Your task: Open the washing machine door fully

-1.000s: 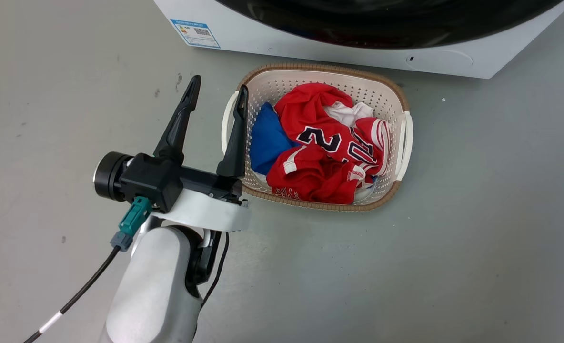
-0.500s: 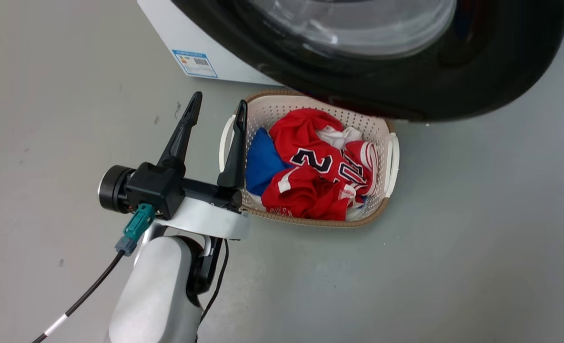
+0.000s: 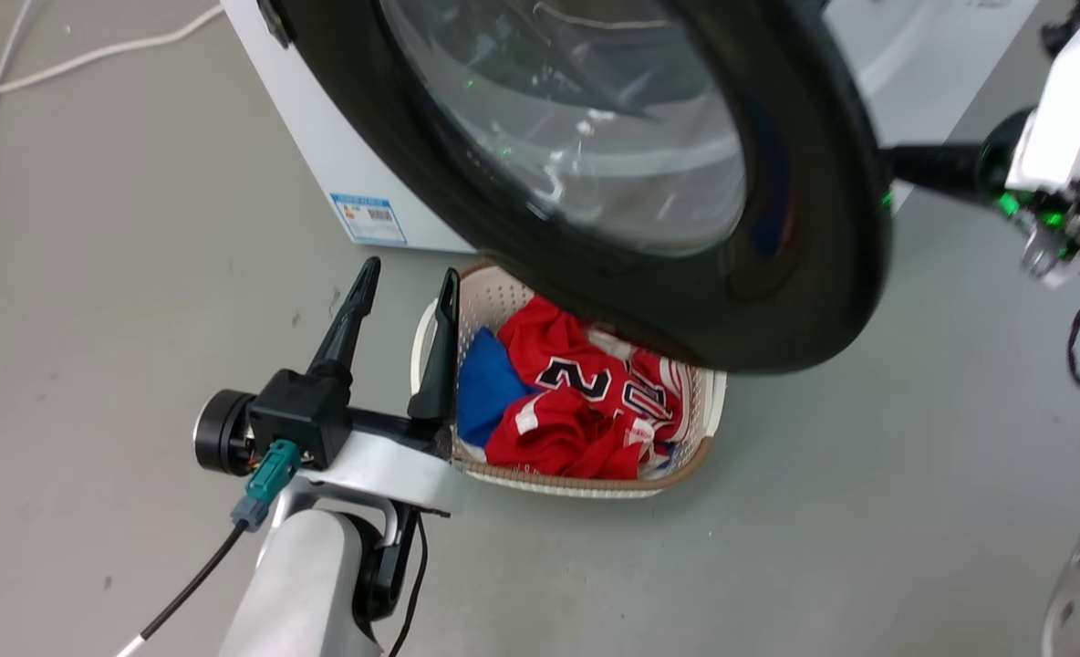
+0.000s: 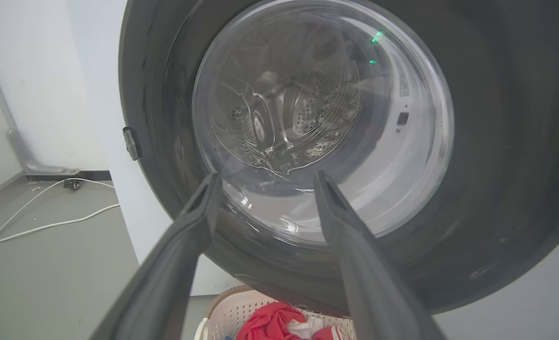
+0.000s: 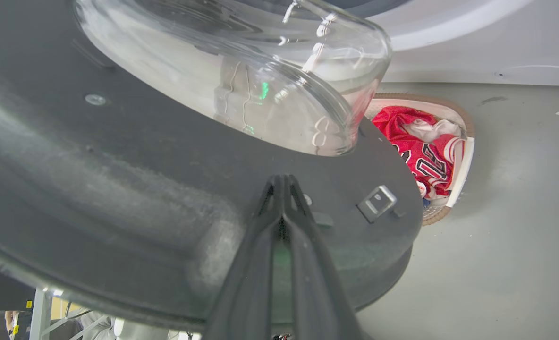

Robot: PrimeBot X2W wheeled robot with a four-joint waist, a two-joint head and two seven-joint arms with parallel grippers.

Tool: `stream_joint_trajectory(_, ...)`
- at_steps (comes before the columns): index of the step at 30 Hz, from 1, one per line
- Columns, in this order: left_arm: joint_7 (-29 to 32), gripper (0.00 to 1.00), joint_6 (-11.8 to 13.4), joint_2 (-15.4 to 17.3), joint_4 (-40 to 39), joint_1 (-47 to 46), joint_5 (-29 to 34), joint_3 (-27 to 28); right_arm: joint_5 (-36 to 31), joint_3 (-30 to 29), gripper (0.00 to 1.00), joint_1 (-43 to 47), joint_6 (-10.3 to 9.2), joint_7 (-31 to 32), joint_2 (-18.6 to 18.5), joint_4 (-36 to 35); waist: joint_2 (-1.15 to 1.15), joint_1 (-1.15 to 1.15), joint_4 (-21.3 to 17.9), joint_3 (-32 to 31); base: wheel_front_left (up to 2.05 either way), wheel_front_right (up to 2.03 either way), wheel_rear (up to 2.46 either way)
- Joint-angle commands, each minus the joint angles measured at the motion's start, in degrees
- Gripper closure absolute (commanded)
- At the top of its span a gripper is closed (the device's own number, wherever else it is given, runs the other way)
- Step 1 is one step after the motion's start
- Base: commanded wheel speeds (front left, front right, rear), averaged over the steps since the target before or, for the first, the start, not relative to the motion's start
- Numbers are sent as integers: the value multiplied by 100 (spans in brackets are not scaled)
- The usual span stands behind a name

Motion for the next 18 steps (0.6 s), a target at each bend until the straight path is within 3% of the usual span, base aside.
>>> stream_joint_trajectory(1,-14,0,-13,-7,32,94,14,-4,56,3,100,262,12,123,131,-156,0,0,-36,-183,0,0,0)
stream_joint_trajectory(12,-14,0,-93,-6,185,372,34,-45,539,457,100,1363,12,576,478,-1108,0,0,-91,-627,0,0,0)
stream_joint_trajectory(18,-14,0,-120,-6,269,496,-6,-90,1179,1178,100,1790,13,385,497,-1183,0,0,-111,-842,0,0,0)
